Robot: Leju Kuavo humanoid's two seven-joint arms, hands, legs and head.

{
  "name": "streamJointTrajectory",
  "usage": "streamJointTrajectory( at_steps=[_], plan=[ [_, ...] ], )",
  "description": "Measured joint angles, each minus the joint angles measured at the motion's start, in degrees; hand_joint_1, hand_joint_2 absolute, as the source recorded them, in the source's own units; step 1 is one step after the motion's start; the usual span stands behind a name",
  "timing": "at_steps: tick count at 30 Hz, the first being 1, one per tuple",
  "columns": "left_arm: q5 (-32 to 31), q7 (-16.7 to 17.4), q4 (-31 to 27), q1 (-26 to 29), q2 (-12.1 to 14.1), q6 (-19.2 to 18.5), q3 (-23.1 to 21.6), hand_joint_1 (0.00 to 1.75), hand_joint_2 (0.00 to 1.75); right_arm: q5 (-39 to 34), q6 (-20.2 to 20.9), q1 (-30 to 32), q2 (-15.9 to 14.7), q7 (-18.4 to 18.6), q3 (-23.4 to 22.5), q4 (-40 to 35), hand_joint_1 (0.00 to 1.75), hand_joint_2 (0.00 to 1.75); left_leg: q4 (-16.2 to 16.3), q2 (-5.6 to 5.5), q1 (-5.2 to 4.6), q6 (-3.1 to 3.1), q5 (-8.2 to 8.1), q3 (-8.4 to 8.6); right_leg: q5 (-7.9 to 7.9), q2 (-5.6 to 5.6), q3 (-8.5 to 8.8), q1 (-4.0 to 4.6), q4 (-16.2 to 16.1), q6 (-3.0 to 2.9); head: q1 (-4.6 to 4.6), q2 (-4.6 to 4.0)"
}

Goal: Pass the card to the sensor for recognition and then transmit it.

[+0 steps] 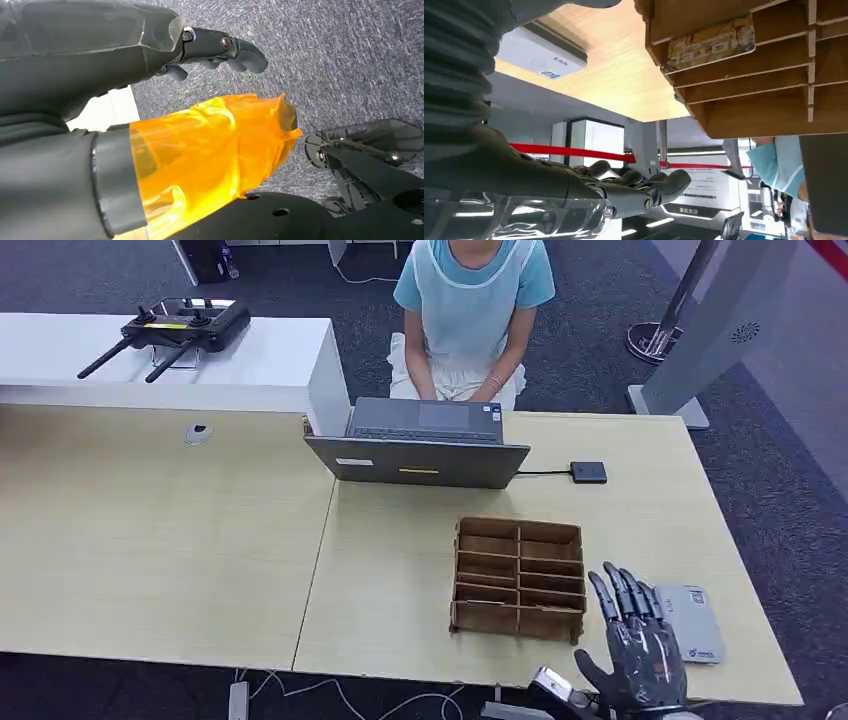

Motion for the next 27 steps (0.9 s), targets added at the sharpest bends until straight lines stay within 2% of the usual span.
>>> streamJointTrajectory(
  at_steps=[13,19,22,27],
  plan=[
    [0.1,0.2,0.0,0.0,0.0,0.0,-0.2,0.0,0.0,-0.2,1.7,-1.6,3.0,-1.8,-1.2,2.8,0.0,1.75,0.0,0.0,0.0,0.0,0.0,0.0,0.0,0.0,0.0,0.0,0.0,0.0,0.0,-0.02],
    [0.1,0.2,0.0,-0.1,0.0,0.0,-0.3,0.0,0.0,-0.1,1.9,-2.2,4.0,-2.0,-1.2,3.7,0.09,1.75,0.0,0.0,0.0,0.0,0.0,0.0,0.0,0.0,0.0,0.0,0.0,0.0,0.0,-0.02],
    [0.1,0.2,0.0,-0.1,0.0,0.1,-0.3,0.0,0.0,-0.1,1.9,-2.5,4.4,-2.1,-1.2,4.2,0.19,1.75,0.0,0.0,0.0,0.0,0.0,0.0,0.0,0.0,0.0,0.0,0.0,0.0,0.0,-0.02],
    [0.2,0.2,0.0,-0.1,0.0,0.2,-0.3,0.0,0.0,0.1,1.9,-2.9,4.9,-2.3,-1.2,4.8,0.24,1.75,0.0,0.0,0.0,0.0,0.0,0.0,0.0,0.0,0.0,0.0,0.0,0.0,0.0,0.0]
  ],
)
